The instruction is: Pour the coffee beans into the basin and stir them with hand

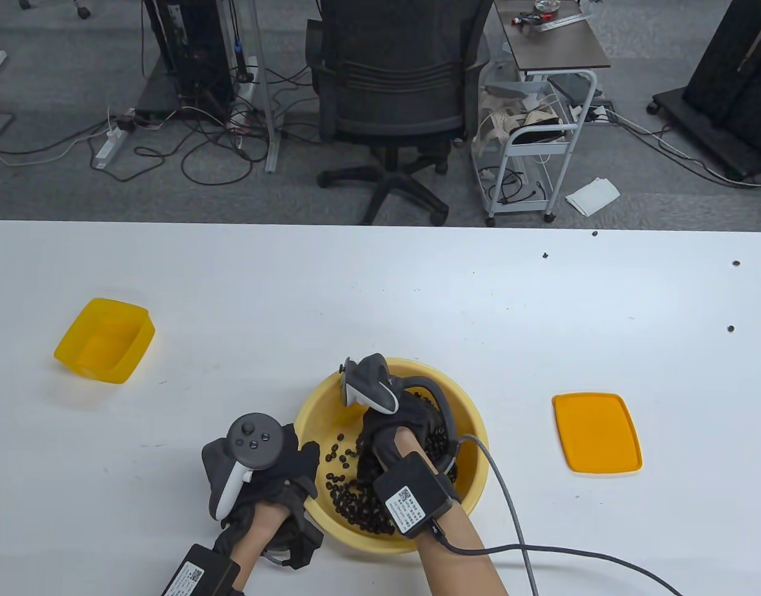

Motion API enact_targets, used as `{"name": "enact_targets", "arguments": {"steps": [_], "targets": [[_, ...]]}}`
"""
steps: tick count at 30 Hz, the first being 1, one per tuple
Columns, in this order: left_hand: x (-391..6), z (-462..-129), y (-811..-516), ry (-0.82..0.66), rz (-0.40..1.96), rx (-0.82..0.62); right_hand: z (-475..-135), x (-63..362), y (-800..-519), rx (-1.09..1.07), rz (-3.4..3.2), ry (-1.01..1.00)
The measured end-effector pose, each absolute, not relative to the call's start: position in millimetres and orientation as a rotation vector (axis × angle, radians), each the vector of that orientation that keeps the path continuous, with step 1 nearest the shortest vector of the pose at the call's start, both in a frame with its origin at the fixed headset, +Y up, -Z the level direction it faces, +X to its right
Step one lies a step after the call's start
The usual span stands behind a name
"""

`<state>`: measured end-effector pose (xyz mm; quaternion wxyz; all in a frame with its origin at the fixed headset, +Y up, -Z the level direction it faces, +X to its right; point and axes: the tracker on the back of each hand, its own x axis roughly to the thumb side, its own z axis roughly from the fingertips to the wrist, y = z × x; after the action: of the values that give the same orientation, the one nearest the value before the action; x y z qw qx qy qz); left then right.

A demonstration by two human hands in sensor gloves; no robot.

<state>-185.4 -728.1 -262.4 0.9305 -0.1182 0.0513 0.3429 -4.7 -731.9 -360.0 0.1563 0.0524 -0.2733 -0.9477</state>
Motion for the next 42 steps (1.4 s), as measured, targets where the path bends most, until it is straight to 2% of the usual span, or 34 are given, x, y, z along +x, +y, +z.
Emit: {"name": "enact_targets", "arguments": {"steps": [13, 17, 22, 27, 31, 34, 37, 38, 40, 42], "targets": [[-185.1, -261.8, -728.0, 0.126, 0.704, -0.237, -338.9, 22.8, -731.9, 0.152, -2.63, -1.241], [-185.1, -261.7, -728.1, 0.13, 0.703, -0.236, -321.4, 18.0, -741.7, 0.028, -2.579, -1.515], [-185.0, -261.9, -728.2, 0.13, 0.702, -0.236, -297.9, 2.7, -741.7, -0.198, -2.592, -1.652], [-184.8, -262.2, -728.1, 0.131, 0.699, -0.235, -284.4, -16.3, -738.6, -0.405, -2.694, -1.688], [-184.9, -262.4, -728.3, 0.128, 0.702, -0.235, -285.8, -32.1, -737.2, -0.486, -2.811, -1.666], [-185.0, -262.4, -728.5, 0.127, 0.705, -0.236, -292.7, -42.5, -735.0, -0.492, -2.894, -1.625], [-184.9, -262.4, -728.6, 0.12, 0.709, -0.236, -304.4, -47.7, -733.4, -0.406, -2.99, -1.615], [-184.7, -262.3, -728.5, 0.117, 0.706, -0.235, -308.5, -49.3, -733.2, -0.405, -3.02, -1.599], [-184.8, -262.4, -728.5, 0.115, 0.703, -0.234, -320.8, -53.4, -732.0, -0.47, -3.083, -1.434], [-185.4, -262.5, -728.8, 0.113, 0.707, -0.238, -331.6, -55.2, -729.5, -0.417, -3.14, -1.343]]}}
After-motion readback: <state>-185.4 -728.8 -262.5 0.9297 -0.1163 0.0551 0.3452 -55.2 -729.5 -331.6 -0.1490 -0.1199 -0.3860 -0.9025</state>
